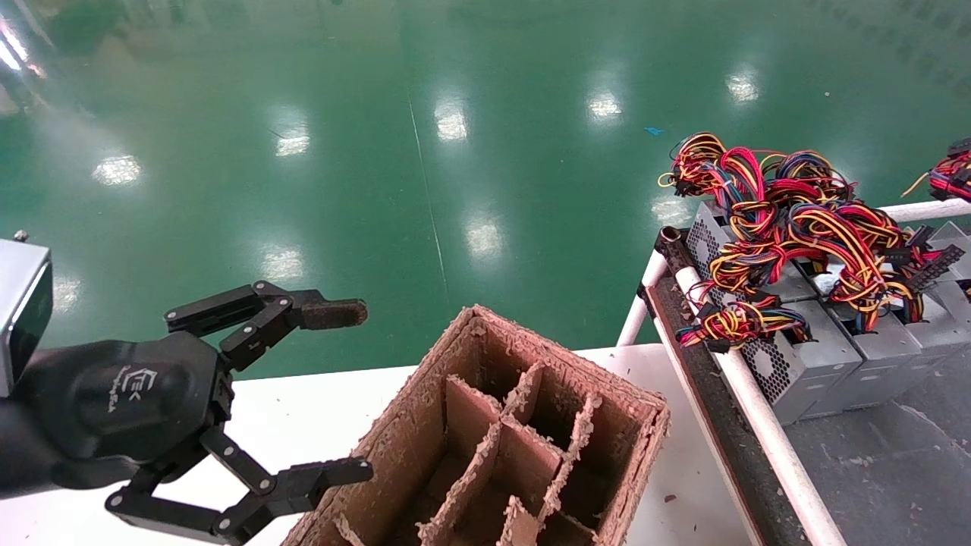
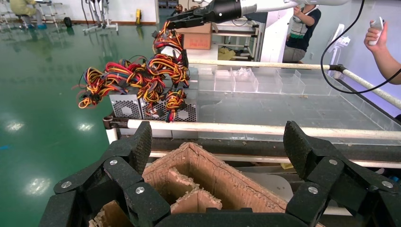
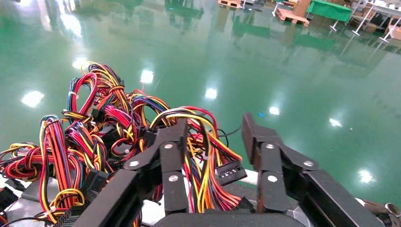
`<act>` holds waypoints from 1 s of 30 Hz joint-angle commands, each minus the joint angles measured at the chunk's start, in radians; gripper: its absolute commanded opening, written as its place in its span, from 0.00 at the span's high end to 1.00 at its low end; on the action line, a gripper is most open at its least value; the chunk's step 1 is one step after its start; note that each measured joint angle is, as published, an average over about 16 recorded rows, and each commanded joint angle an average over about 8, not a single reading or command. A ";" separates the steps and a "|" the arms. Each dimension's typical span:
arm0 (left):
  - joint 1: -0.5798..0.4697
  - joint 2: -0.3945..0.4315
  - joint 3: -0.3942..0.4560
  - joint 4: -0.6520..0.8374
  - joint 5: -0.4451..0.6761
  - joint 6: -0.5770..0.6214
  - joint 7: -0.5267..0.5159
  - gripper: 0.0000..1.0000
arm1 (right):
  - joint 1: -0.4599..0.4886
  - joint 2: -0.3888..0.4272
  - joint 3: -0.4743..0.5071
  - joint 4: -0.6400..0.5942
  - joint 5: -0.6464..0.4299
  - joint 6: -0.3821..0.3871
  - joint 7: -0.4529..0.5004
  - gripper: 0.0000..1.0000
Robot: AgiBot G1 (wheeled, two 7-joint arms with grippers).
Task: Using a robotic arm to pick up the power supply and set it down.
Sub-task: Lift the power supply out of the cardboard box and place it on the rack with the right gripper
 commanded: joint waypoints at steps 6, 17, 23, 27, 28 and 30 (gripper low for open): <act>0.000 0.000 0.000 0.000 0.000 0.000 0.000 0.00 | 0.000 -0.002 -0.001 0.000 -0.001 0.004 0.000 0.00; 0.000 0.000 0.000 0.000 0.000 0.000 0.000 0.00 | 0.009 -0.008 -0.006 0.006 -0.008 0.010 0.004 0.00; 0.000 0.000 0.000 0.000 0.000 0.000 0.000 0.00 | 0.004 -0.007 0.010 0.008 0.015 -0.035 -0.012 0.00; 0.000 0.000 0.000 0.000 0.000 0.000 0.000 0.00 | 0.000 -0.003 0.021 0.012 0.031 -0.071 -0.028 0.00; 0.000 0.000 0.000 0.000 0.000 0.000 0.000 0.00 | -0.002 -0.003 0.023 0.014 0.034 -0.080 -0.031 0.00; 0.000 0.000 0.000 0.000 0.000 0.000 0.000 0.00 | -0.003 -0.002 0.025 0.016 0.037 -0.093 -0.035 0.00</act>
